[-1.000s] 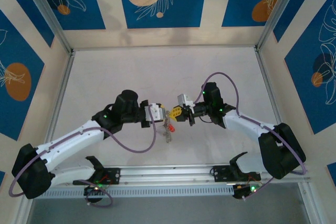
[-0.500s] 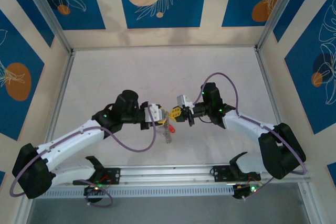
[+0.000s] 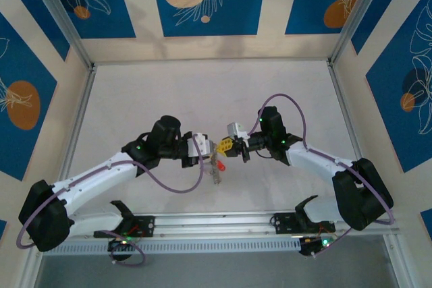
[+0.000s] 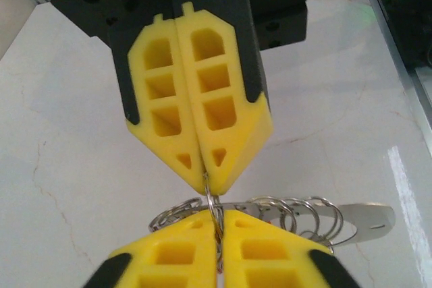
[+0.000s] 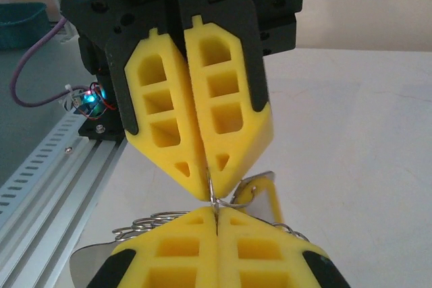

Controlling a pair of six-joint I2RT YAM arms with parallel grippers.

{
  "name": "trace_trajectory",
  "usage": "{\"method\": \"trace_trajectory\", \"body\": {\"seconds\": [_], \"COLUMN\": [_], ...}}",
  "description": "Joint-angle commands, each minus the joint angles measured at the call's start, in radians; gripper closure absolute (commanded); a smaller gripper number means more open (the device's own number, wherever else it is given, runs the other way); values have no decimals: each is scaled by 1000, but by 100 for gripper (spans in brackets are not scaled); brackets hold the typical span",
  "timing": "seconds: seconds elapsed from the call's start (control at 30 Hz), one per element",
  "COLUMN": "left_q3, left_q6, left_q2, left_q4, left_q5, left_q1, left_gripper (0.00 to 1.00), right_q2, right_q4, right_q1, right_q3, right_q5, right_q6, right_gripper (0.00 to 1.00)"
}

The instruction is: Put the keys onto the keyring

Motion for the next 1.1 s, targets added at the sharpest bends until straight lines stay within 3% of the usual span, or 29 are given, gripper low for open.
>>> {"method": "trace_trajectory", "body": {"seconds": [0.0, 0.23, 0.37, 0.63, 0.8, 1.07], "left_q3": [44, 149, 224, 388, 427, 460], "left_q6": [1, 27, 67, 180, 213, 224], "left_q2": [-1, 10, 32, 110, 140, 174], "left_q4": [-52, -199, -315, -573, -610, -623], "left_q5": [13, -21, -41, -131, -170, -165], "left_q1": [9, 9, 7, -28, -63, -75], "left_gripper": [100, 100, 100, 100, 100, 100], "right_q2": [-22, -22, -22, -51, -56, -46], "right_q4": [-28, -60, -58, -46, -23, 12], "right_q1": [13, 39, 47, 53, 66, 76], "right_q3": [4, -3, -4, -6, -7, -16], "right_q5": [-3, 48, 76, 82, 76, 81], "right_q6": [-26, -71, -73, -76, -75, -60], "right_gripper": [100, 99, 88, 76, 70, 69]}}
